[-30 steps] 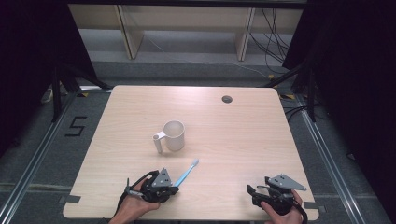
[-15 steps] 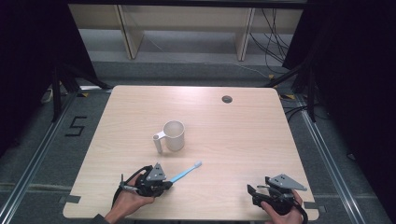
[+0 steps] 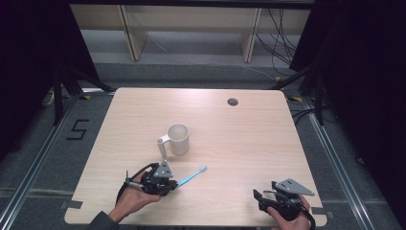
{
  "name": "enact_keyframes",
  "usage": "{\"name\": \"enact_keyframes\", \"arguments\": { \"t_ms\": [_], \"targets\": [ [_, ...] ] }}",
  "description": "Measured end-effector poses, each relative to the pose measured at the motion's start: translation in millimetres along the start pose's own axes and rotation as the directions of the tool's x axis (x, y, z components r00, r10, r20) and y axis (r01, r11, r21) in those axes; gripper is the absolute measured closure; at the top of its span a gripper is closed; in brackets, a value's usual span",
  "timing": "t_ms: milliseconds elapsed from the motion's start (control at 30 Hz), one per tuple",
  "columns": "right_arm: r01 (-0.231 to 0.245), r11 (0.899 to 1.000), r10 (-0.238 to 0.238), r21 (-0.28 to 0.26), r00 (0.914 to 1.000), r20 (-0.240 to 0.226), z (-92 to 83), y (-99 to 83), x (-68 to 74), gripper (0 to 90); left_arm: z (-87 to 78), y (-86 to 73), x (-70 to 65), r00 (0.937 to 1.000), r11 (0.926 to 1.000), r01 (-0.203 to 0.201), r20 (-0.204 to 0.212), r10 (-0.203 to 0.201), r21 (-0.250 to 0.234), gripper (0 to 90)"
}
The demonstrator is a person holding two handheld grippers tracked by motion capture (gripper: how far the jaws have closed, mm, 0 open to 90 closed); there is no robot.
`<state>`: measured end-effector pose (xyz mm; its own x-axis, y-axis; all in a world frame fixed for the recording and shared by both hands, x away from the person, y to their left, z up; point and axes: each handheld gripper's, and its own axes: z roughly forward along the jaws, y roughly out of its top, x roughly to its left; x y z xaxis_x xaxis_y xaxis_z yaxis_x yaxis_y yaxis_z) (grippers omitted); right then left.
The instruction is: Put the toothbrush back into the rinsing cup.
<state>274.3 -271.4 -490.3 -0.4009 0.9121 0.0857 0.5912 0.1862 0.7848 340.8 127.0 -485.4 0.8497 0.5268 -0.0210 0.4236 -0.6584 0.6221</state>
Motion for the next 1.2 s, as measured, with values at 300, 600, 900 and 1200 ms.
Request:
{"name": "enact_keyframes", "arguments": {
  "t_ms": [300,600,900,1200],
  "targets": [
    [0.004,1.0,-0.004,-0.007,1.0,0.0,0.6,-0.4,-0.4,24.3,6.2,17.8,12.4,0.9999,0.9947,0.01,0.006,-0.011,0.102,76.0],
    [-0.031,0.999,0.031,0.025,0.9994,-0.013,-0.7,-0.4,3.6,24.3,17.3,29.7,9.3,0.9982,0.9838,0.053,0.017,-0.057,0.171,72.6],
    [0.008,1.0,-0.008,0.01,0.9999,-0.01,0.4,0.5,1.9,24.4,24.8,42.8,11.0,0.9992,0.974,0.036,0.009,-0.039,0.224,67.5],
    [0.012,1.0,-0.012,0.008,0.9995,-0.028,1.7,0.9,2.1,24.4,39.6,59.1,5.4,0.9997,0.9476,0.018,0.009,-0.022,0.319,69.2]
  ]
}}
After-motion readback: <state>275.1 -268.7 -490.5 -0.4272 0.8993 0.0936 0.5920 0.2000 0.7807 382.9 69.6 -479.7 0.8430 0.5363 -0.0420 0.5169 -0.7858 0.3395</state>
